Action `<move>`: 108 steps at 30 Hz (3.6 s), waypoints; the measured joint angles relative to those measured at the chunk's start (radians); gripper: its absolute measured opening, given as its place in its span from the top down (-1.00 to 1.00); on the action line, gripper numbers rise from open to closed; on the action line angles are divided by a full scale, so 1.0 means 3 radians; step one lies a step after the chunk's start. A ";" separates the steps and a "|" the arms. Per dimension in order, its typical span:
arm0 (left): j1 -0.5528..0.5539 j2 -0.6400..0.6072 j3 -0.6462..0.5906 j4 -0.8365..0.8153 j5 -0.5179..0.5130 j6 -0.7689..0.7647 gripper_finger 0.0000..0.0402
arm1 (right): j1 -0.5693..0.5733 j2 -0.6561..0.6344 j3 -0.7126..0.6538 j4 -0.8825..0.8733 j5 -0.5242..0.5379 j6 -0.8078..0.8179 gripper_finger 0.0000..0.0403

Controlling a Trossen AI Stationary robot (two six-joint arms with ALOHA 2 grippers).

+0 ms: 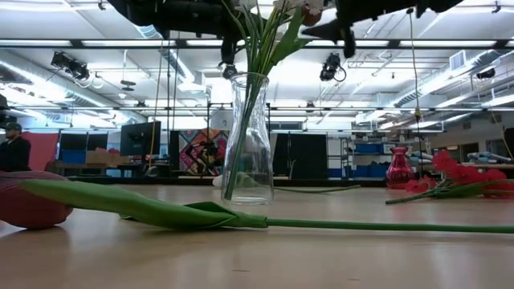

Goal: Sort flowers into vase by color
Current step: Put the white flowers into the transparent vase

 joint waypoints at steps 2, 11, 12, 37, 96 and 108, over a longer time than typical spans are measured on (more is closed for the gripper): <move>-0.0013 0.0007 0.0000 -0.0013 -0.0006 -0.0004 0.97 | 0.0019 0.0059 0.0001 0.0184 0.0041 -0.0087 0.04; -0.0036 0.0007 0.0000 -0.0006 -0.0001 -0.0152 0.96 | 0.0036 0.0181 0.0001 0.0316 -0.0059 -0.0168 0.78; -0.0047 0.0007 0.0000 -0.0004 0.0030 -0.0152 0.94 | 0.0030 0.0183 0.0001 0.0342 -0.0087 -0.0191 0.88; -0.0053 0.0005 0.0003 -0.0006 -0.0184 0.0010 0.06 | -0.0443 0.0262 0.1214 -0.1345 -0.1001 -0.0402 0.99; -0.0418 -0.1616 -0.1734 0.1213 -0.0670 -0.0007 0.99 | -0.0068 -0.0290 0.1211 -0.2925 0.0883 0.0517 0.35; -0.1404 -0.1561 -0.2584 0.2613 -0.0318 0.0313 0.99 | -0.0063 -0.0289 0.1211 -0.3027 0.0788 0.0966 0.35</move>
